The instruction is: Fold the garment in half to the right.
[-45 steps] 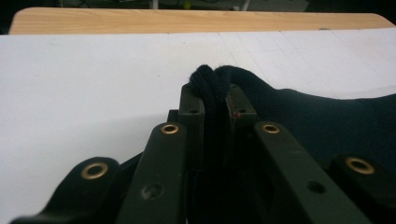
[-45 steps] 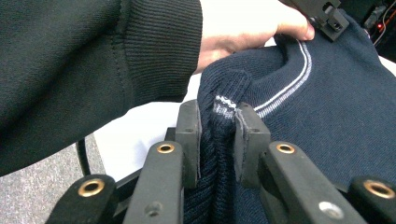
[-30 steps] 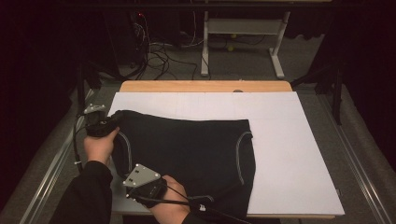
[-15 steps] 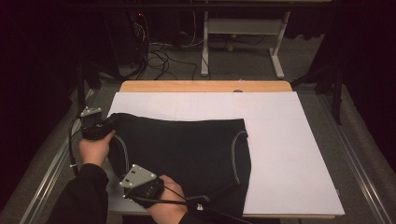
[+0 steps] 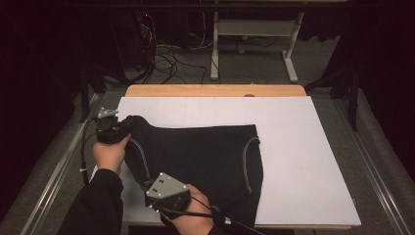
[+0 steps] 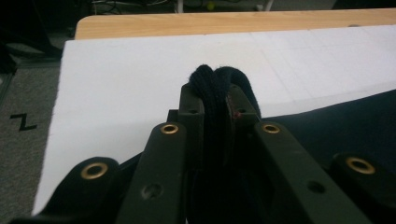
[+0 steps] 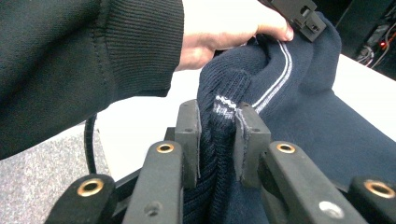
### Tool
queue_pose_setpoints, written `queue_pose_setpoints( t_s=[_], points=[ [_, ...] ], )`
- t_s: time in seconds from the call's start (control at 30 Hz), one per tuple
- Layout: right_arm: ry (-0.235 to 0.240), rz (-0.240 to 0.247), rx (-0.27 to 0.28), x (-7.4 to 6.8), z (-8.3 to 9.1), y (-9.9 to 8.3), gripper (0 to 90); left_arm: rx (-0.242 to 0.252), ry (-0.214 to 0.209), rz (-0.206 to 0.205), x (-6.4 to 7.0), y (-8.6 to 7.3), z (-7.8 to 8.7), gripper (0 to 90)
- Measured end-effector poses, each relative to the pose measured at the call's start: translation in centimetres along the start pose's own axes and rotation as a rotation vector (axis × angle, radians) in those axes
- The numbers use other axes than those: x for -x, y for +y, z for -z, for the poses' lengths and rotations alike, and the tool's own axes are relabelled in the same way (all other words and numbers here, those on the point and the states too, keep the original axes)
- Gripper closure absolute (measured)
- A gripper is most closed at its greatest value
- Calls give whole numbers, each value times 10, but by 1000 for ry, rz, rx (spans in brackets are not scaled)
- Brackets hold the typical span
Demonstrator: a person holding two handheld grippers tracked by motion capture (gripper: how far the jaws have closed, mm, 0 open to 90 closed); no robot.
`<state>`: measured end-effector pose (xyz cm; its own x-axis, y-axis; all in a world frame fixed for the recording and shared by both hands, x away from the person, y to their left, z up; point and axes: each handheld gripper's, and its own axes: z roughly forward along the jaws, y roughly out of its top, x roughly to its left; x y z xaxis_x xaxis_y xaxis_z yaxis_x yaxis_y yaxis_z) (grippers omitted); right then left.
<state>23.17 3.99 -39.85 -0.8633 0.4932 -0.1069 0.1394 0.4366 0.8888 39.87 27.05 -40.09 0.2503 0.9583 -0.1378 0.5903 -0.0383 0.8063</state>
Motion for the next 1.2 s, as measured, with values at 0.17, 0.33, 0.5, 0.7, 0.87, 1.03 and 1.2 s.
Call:
queue_pose_setpoints(
  t_s=[0.17,0.33,0.5,0.7,0.87,1.03,1.2],
  points=[
    [-33,2,20,8,17,-8,752,0,-17,-12,22,6,-9,764],
    [-59,-13,36,18,33,-18,752,1,-27,-35,46,13,-18,764],
    [-85,-28,46,27,47,-28,752,2,-41,-60,66,18,-26,764],
    [-111,-43,54,37,61,-39,753,3,-47,-83,86,24,-34,764],
    [-127,-59,56,45,72,-48,753,6,-62,-91,103,27,-42,765],
    [-143,-70,50,51,80,-55,753,10,-72,-109,119,30,-50,764],
    [-159,-77,48,57,89,-63,752,8,-91,-138,135,33,-56,764]
  ],
)
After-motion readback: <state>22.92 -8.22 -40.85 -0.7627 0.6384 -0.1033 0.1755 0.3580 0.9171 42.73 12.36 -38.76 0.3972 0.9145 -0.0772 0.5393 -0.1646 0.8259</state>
